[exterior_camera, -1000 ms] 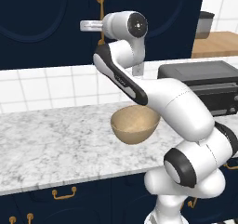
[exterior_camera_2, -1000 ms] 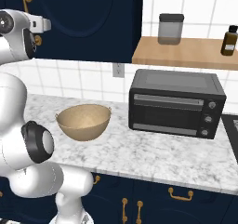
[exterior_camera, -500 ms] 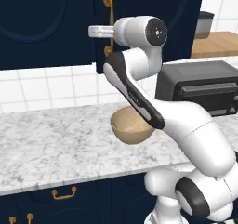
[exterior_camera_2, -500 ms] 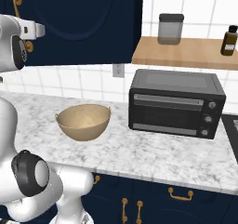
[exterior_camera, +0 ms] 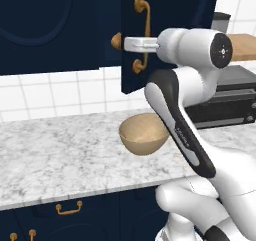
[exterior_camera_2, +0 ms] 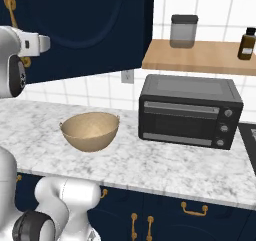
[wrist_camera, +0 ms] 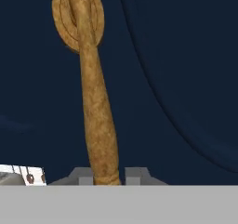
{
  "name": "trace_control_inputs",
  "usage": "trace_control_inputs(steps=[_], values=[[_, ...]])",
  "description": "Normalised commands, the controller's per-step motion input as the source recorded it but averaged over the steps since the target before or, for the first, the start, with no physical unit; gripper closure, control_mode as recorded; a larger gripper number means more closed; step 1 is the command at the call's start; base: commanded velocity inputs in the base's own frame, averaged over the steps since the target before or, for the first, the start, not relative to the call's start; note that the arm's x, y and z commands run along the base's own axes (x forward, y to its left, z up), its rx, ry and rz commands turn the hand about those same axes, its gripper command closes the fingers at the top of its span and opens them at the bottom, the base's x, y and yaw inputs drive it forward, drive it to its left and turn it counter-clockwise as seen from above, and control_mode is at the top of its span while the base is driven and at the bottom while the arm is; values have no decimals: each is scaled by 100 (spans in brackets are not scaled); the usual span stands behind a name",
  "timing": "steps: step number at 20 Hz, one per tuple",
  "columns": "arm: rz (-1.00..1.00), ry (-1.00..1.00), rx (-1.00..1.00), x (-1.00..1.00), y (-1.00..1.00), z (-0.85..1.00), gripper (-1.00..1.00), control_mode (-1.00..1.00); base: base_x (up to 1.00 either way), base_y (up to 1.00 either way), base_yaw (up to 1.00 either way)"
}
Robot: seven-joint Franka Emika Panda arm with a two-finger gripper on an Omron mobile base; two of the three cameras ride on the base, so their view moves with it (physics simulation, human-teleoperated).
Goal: Open the cabinet, pick up the bread from the cabinet and place it in the basket. Then move the basket to the dining counter.
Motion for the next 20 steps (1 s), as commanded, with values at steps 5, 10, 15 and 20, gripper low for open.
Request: trace_control_inputs(steps=[5, 10, 15, 20], values=[[0, 19, 0, -100, -61, 8, 100, -100, 0, 0, 0], [0, 10, 1, -100, -94, 0, 100, -100, 0, 0, 0], [0, -1, 5, -96, -86, -13, 100, -100, 0, 0, 0], [7, 1, 5, -7, 9, -14, -100, -100, 0, 0, 0]])
